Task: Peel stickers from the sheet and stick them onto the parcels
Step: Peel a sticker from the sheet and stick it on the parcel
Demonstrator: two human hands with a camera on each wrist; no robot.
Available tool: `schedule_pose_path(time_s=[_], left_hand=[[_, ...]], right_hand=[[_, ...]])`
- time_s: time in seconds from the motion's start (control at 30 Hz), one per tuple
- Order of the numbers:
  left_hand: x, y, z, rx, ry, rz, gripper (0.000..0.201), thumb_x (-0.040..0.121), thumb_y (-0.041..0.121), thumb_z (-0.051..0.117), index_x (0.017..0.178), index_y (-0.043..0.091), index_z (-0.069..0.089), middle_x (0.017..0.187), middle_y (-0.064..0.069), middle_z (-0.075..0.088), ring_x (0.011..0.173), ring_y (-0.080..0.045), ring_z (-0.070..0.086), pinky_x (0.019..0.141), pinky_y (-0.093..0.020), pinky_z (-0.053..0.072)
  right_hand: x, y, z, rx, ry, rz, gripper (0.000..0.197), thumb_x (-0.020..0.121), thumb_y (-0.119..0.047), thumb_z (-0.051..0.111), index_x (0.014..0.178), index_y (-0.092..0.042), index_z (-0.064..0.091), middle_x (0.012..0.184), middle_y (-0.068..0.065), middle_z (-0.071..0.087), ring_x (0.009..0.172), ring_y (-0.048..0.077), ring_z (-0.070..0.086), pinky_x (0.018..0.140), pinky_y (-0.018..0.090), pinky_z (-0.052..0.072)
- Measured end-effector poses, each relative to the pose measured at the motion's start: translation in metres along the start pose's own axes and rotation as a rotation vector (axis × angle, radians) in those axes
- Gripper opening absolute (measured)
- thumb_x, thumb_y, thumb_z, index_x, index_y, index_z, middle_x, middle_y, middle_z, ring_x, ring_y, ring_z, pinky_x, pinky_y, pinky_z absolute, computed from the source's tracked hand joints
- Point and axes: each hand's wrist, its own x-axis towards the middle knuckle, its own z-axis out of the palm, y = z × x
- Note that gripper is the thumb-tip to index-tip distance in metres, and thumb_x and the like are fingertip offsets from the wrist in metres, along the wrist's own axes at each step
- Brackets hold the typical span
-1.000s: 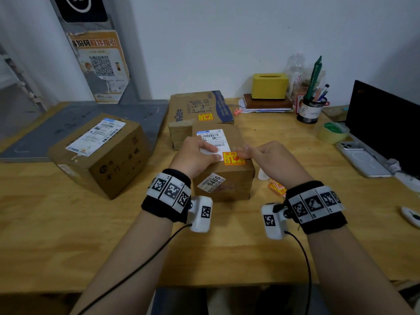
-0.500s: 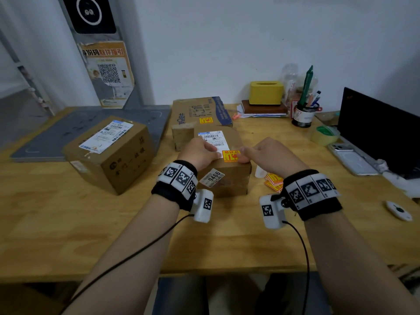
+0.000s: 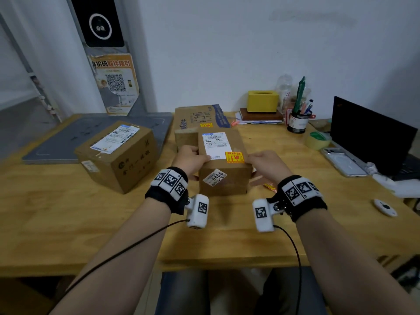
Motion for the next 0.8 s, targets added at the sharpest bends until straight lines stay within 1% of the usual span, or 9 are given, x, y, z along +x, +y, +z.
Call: schedule_pose_path(time_s=[0.07,0.13,0.23,0.37,0.43,0.53,0.6,0.7,0.8], left_hand=[[0.001,0.006,-0.001,-0.060,-0.001,0.070,0.038,0.093,0.013,0.068,0.129,0.015,0.058,0.123,0.005,0.069,0.106,-0.023,0.067,0.076,-0.047,0.060],[0.004,0.017,0.000,-0.105,0.020,0.163,0.047,0.091,0.010,0.069,0.136,0.017,0.054,0.133,0.004,0.065,0.111,-0.021,0.065,0.069,-0.042,0.060],[0.016,0.036,0.010,-0.143,0.049,0.276,0.050,0.088,0.004,0.069,0.134,0.020,0.056,0.138,0.002,0.061,0.122,-0.022,0.061,0.084,-0.049,0.060],[0.041,0.054,0.033,-0.193,-0.029,0.332,0.063,0.085,0.004,0.066,0.141,0.029,0.053,0.132,0.006,0.063,0.122,-0.021,0.061,0.093,-0.052,0.056],[0.053,0.062,0.048,-0.230,-0.071,0.314,0.058,0.091,-0.002,0.060,0.141,0.028,0.053,0.133,0.007,0.062,0.120,-0.020,0.060,0.091,-0.052,0.057],[0.075,0.073,0.073,-0.296,-0.140,0.248,0.041,0.093,-0.003,0.055,0.125,0.023,0.062,0.127,0.004,0.067,0.116,-0.023,0.062,0.086,-0.054,0.059],[0.093,0.077,0.090,-0.316,-0.171,0.206,0.037,0.093,0.000,0.055,0.122,0.020,0.065,0.122,0.001,0.071,0.117,-0.027,0.063,0.085,-0.057,0.059],[0.107,0.075,0.108,-0.346,-0.188,0.120,0.039,0.096,0.002,0.058,0.133,0.014,0.061,0.127,-0.005,0.068,0.116,-0.025,0.063,0.082,-0.045,0.062],[0.117,0.065,0.125,-0.338,-0.194,0.046,0.044,0.097,0.004,0.060,0.140,0.012,0.055,0.136,-0.008,0.059,0.120,-0.027,0.059,0.091,-0.042,0.058]], right_hand=[[-0.001,-0.004,-0.007,0.069,0.063,-0.076,0.012,0.096,-0.022,0.065,0.091,-0.022,0.076,0.089,0.002,0.072,0.078,0.019,0.070,0.057,0.031,0.061],[0.002,-0.009,-0.016,0.185,0.120,-0.154,0.015,0.095,-0.019,0.068,0.106,-0.021,0.078,0.089,-0.003,0.074,0.083,0.016,0.071,0.062,0.032,0.061],[0.011,-0.019,-0.028,0.271,0.198,-0.257,0.031,0.096,-0.018,0.066,0.125,-0.023,0.072,0.108,-0.008,0.076,0.095,0.011,0.072,0.079,0.038,0.063],[0.030,-0.022,-0.041,0.335,0.249,-0.281,0.027,0.097,-0.014,0.064,0.097,-0.040,0.071,0.100,-0.024,0.073,0.091,-0.001,0.071,0.090,0.042,0.061],[0.042,-0.020,-0.048,0.342,0.290,-0.296,0.023,0.096,-0.021,0.067,0.109,-0.039,0.071,0.099,-0.029,0.070,0.099,0.000,0.069,0.095,0.043,0.059],[0.066,-0.019,-0.062,0.296,0.358,-0.293,0.046,0.094,-0.034,0.069,0.138,-0.025,0.062,0.118,-0.019,0.070,0.114,0.010,0.067,0.100,0.045,0.056],[0.084,-0.014,-0.073,0.268,0.377,-0.274,0.038,0.093,-0.033,0.067,0.130,-0.031,0.067,0.122,-0.014,0.072,0.112,0.010,0.068,0.099,0.047,0.056],[0.109,-0.002,-0.083,0.234,0.380,-0.231,0.021,0.094,-0.026,0.061,0.107,-0.037,0.074,0.103,-0.019,0.077,0.101,0.012,0.072,0.093,0.050,0.059],[0.127,0.014,-0.082,0.239,0.362,-0.145,0.028,0.095,-0.015,0.060,0.119,-0.029,0.066,0.097,-0.024,0.066,0.094,0.012,0.067,0.094,0.044,0.058]])
